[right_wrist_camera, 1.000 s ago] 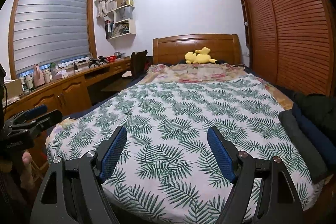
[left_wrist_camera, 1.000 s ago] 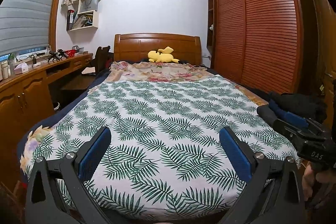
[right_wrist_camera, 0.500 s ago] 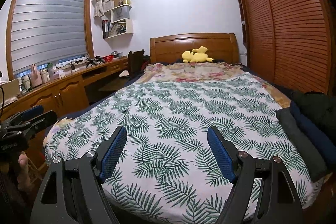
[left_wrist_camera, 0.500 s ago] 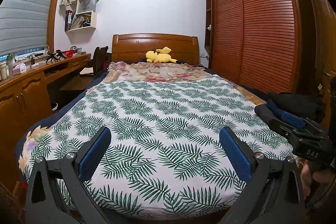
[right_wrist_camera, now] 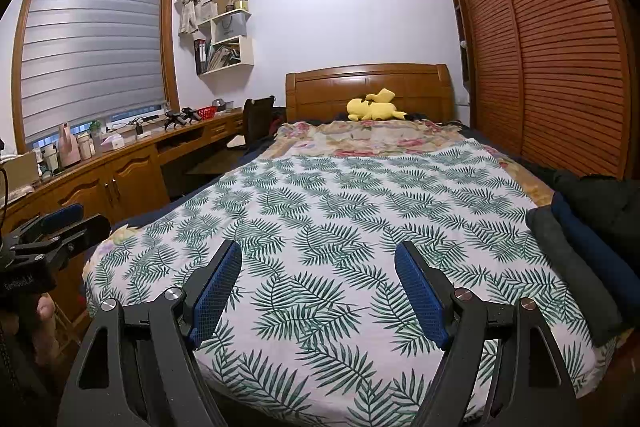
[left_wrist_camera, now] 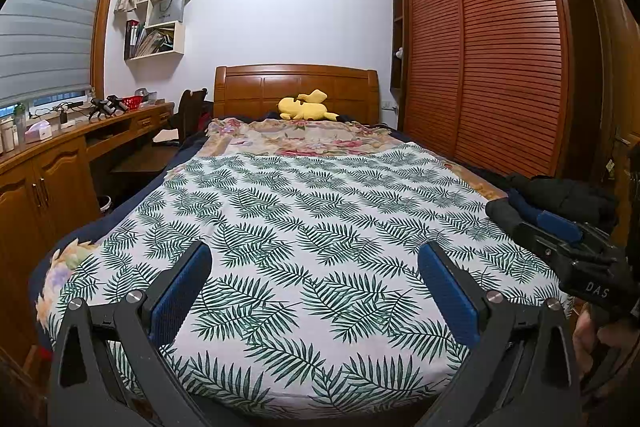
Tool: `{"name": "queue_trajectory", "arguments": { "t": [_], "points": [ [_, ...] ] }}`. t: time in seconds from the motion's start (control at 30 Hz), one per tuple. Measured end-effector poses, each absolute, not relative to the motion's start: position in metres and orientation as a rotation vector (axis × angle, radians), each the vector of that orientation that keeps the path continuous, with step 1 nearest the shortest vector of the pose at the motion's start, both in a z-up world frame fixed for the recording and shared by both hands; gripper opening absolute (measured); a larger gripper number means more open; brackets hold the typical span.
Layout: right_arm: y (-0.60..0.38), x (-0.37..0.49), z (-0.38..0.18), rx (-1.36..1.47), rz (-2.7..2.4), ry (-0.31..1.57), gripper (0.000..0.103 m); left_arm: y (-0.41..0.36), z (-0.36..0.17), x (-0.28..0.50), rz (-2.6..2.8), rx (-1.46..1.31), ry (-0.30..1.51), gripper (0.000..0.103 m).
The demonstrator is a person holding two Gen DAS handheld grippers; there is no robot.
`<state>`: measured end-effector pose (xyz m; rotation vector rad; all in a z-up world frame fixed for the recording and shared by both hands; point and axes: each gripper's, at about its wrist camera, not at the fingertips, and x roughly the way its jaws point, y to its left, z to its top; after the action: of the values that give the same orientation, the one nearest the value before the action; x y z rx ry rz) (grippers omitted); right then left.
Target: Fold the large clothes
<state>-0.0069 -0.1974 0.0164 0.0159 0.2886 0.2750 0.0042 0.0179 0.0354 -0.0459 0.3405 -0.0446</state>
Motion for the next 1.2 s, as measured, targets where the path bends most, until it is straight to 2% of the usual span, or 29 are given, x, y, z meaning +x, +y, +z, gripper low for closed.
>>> {"name": "queue_trajectory", "arguments": {
  "t": [1.2],
  "points": [
    [-0.1961,0.0007,0.0134,0.023,0.267,0.284,0.081,0.0191,0.0369,0.0044,-0.038,-0.035,0.336,0.103]
  ]
}}
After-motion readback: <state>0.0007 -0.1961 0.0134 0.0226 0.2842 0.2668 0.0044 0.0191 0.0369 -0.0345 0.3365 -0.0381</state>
